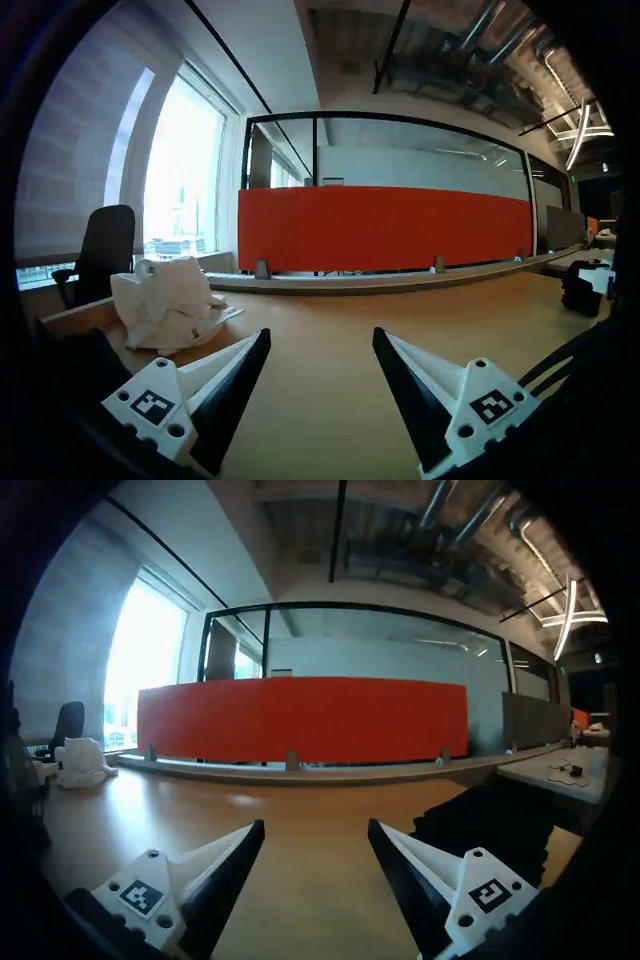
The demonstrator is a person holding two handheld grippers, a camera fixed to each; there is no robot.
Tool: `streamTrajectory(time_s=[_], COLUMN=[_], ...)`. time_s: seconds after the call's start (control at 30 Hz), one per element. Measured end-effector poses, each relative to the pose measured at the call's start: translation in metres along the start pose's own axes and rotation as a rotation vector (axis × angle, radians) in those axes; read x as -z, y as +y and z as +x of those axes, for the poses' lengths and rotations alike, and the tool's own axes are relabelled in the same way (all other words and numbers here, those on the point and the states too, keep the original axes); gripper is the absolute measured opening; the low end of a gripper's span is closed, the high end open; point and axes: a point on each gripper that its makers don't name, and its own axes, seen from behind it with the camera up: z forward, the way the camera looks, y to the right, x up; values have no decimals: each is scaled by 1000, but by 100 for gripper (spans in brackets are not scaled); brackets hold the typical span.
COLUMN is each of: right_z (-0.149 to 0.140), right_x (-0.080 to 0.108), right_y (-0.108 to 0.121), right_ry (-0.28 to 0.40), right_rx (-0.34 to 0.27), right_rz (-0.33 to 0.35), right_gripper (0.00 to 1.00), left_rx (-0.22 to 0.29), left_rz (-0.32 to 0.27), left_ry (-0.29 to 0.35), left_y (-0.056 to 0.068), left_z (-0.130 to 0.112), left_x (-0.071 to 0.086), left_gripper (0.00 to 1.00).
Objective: Fold towel
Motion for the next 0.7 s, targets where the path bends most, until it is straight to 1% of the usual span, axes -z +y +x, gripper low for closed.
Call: streamTrajectory(time_s=[0.7], right_z=[0], right_x=[0], right_y=[0], right_ry=[0], right_rx=[0], right_rz=[0], right_gripper=[100], left_rx=[0], left_rz=[0], left_ry=[-1], left_y=[-1], left_z=[5], left_x=[1], left_gripper=[94])
